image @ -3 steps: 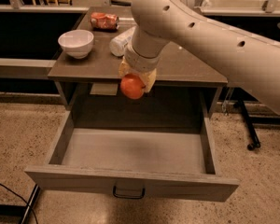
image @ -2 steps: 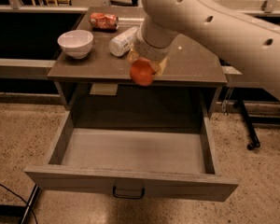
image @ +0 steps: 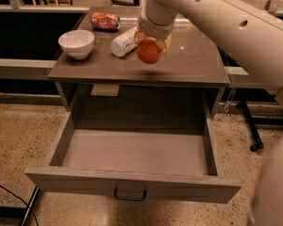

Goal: Pick apple from top drawer and place on counter

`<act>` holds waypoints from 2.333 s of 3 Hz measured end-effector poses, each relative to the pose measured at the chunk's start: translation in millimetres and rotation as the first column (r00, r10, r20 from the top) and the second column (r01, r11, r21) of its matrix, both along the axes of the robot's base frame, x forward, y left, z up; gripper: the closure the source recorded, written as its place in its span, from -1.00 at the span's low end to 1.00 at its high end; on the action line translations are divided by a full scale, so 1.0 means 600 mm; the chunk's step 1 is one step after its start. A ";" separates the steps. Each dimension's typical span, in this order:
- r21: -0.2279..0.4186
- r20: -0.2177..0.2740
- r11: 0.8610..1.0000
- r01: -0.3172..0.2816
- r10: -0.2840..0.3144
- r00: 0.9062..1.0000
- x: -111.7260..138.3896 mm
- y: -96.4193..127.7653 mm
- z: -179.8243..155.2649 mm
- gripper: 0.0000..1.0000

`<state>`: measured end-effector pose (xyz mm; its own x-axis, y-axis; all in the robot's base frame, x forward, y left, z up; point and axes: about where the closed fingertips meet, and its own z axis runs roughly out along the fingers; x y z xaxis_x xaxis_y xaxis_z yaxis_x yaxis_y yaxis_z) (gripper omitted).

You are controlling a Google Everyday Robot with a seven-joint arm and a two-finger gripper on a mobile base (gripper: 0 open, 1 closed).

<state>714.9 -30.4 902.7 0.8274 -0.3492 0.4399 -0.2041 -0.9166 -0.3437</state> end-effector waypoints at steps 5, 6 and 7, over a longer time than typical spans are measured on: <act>-0.012 -0.002 0.998 -0.063 0.063 0.998 0.177 -0.008 -0.046 -0.78; -0.025 -0.074 0.995 -0.097 0.095 0.993 0.153 0.013 -0.139 -1.00; -0.023 -0.083 0.996 -0.087 0.085 0.993 0.149 0.017 -0.126 -1.00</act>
Offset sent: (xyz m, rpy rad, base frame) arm 0.1572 -0.0251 0.0538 0.0572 -0.1193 0.0352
